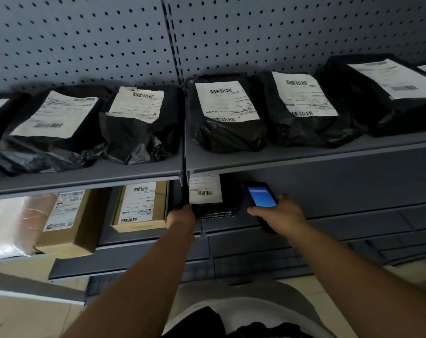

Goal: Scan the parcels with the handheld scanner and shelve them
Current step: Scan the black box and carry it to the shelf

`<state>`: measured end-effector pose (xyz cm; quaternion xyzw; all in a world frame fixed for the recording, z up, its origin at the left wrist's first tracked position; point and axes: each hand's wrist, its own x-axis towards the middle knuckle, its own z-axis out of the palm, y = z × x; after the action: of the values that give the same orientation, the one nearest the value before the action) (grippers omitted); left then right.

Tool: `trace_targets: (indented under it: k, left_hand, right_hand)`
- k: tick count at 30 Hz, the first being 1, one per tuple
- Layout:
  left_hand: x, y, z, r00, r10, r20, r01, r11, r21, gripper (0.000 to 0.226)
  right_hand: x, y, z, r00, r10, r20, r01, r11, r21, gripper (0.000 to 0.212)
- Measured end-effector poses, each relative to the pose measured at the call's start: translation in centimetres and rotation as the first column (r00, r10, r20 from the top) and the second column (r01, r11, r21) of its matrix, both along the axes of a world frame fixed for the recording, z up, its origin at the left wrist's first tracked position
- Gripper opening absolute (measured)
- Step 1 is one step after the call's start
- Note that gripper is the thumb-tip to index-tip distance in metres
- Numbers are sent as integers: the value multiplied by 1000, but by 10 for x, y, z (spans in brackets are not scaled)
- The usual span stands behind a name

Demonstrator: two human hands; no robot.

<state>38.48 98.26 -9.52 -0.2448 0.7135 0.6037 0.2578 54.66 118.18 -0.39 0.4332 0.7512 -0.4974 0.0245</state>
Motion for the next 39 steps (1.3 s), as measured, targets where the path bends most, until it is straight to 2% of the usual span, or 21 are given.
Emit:
trace_targets:
  k: [3, 6, 9, 14, 20, 23, 25, 27, 30, 33, 35, 39]
  left_hand:
    - [11, -4, 23, 999, 36, -6, -36, 999, -32, 32]
    - [25, -10, 53, 998, 65, 6, -64, 996, -54, 6]
    - [39, -17, 78, 1000, 18, 14, -17, 999, -41, 12]
    - [60, -31, 108, 1000, -13, 25, 16, 994, -106, 22]
    - [96, -45, 134, 998, 48, 31, -42, 982, -183, 21]
    - [121, -62, 144, 997, 72, 25, -65, 973, -222, 13]
    - [137, -80, 147, 997, 75, -1, -73, 961, -267, 30]
    - [151, -101, 154, 996, 83, -35, -90, 942, -323, 31]
    - [168, -140, 163, 995, 74, -62, -92, 918, -385, 18]
    - [181, -188, 169, 997, 67, -34, -75, 899, -431, 36]
    - [193, -225, 173, 996, 79, -40, -89, 882, -463, 40]
    - [220, -309, 177, 996, 93, -11, -84, 833, -547, 47]
  right_hand:
    - [-1, 0, 5, 1000, 21, 3, -21, 999, -31, 107]
    - [0, -3, 16, 999, 52, 7, -52, 996, -69, 113]
    - [5, -9, 32, 994, 100, 42, -96, 991, -90, 112]
    - [18, -18, 55, 988, 138, 63, -128, 982, -141, 106]
    - [33, -28, 74, 966, 236, 106, -216, 961, -171, 105]
    - [35, -32, 78, 939, 322, 124, -300, 939, -171, 101]
    - [34, -40, 81, 915, 383, 128, -362, 918, -159, 98]
    - [30, -54, 87, 895, 428, 127, -409, 900, -154, 102]
    - [22, -87, 93, 864, 491, 107, -471, 866, -170, 107]
    - [11, -133, 104, 809, 580, 100, -564, 812, -149, 98]
    - [3, -171, 112, 761, 642, 92, -633, 766, -115, 92]
    - [-9, -261, 119, 683, 726, 76, -721, 687, -88, 99]
